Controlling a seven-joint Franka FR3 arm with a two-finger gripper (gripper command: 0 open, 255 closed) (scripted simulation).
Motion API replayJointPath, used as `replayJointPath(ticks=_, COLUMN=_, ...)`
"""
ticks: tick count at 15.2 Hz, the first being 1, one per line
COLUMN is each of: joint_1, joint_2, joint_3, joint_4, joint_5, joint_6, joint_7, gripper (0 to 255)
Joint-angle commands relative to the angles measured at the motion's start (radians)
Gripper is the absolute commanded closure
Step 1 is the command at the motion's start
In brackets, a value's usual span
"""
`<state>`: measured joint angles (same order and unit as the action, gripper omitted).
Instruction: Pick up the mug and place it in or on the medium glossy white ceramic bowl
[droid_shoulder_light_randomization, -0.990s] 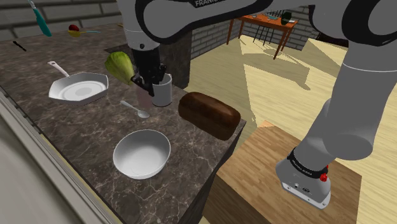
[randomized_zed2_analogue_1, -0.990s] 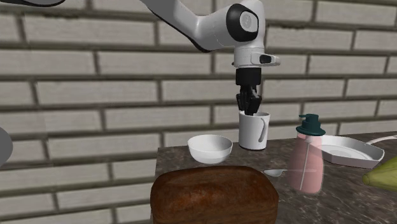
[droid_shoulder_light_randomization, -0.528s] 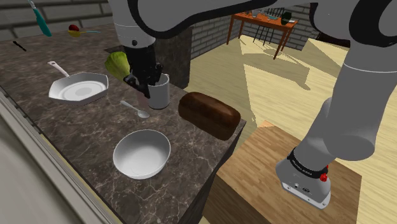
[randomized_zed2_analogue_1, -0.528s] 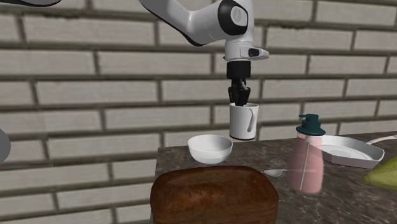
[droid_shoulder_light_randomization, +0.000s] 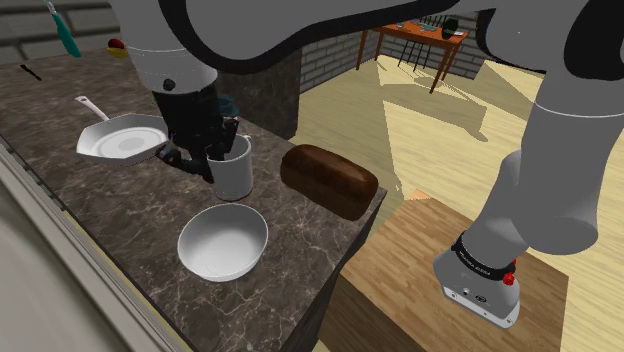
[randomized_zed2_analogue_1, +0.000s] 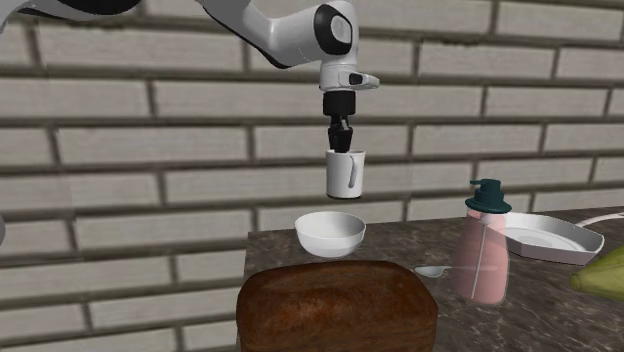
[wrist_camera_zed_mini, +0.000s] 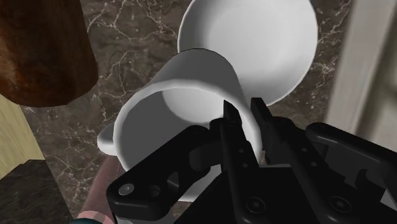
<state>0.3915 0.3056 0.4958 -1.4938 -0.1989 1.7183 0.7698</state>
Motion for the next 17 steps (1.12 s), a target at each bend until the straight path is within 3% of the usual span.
replayJointPath(ticks=1, joint_1=0.038, joint_2=0.025, joint_3=0.013, joint_4=0.039, joint_5=-0.013, joint_6=-0.021, joint_7=0.047, gripper=255)
replayJointPath(ticks=2, joint_1=0.063, joint_2=0.041, joint_3=0.02, joint_4=0.064, joint_5=-0.02, joint_6=-0.035, joint_7=0.075, gripper=255)
replayJointPath(ticks=17, joint_1=0.05, joint_2=0.059, joint_3=0.01, joint_4=-0.114, joint_5=-0.037, joint_6=0.157, joint_7=0.097, gripper=255)
